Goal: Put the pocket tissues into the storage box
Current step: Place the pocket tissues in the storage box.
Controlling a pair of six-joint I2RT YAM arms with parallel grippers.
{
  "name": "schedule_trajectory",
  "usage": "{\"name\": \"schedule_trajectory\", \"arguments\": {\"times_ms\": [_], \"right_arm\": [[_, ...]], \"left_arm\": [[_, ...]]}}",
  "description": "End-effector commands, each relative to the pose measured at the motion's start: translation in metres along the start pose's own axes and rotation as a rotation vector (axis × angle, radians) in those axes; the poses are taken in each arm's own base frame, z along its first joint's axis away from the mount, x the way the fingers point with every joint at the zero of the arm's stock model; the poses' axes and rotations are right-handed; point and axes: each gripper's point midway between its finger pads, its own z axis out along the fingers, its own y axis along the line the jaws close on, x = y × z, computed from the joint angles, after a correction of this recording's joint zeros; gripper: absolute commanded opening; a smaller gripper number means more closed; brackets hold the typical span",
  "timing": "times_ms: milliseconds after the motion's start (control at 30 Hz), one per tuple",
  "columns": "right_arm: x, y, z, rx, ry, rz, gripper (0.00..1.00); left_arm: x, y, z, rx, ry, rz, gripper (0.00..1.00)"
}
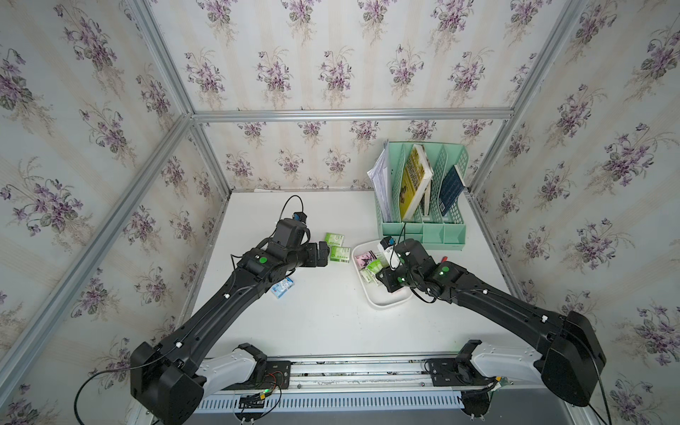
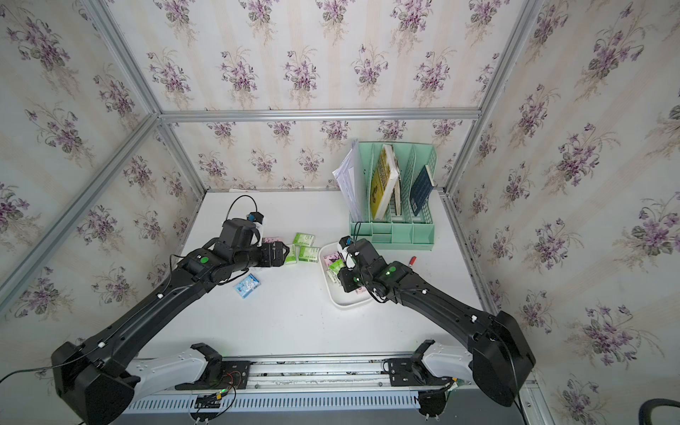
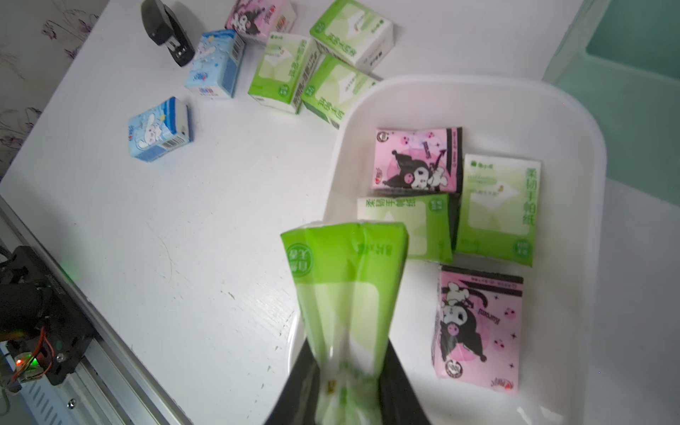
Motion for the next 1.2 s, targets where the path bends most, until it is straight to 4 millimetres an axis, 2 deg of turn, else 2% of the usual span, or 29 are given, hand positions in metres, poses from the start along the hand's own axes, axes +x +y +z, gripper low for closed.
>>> {"name": "schedule_trajectory", "arguments": {"times_ms": [0,167,333,700,967,1167], "right_arm": [[0.02,-0.005,0.007,0.007,0.063,0.039,0.18],[0.034,-0.01,0.017,0.005,0.088,0.091,0.19],[0.032,-0.006,0.028,-0.012,0.108,0.102,0.21],[0.023,-0.003,0.05,-0.023,0.117,0.121,0.21],[0.028,-0.005,0.055,-0.016,0.14,0.13,0.22],[0.04,-0.008,0.044,-0.001,0.172,0.139,0.22]], "left_arm": [[-0.02,-0.003,-0.006,-0.015,-0.055,0.034,0.99],[-0.027,-0.01,-0.002,0.005,-0.039,0.028,0.99],[-0.026,-0.01,0.01,-0.004,-0.025,0.001,0.99],[-0.018,-0.002,0.009,-0.026,-0.022,0.015,0.99],[-0.017,0.0,0.004,-0.035,-0.027,0.02,0.99],[-0.015,0.001,0.001,-0.034,-0.023,0.03,0.99]]}}
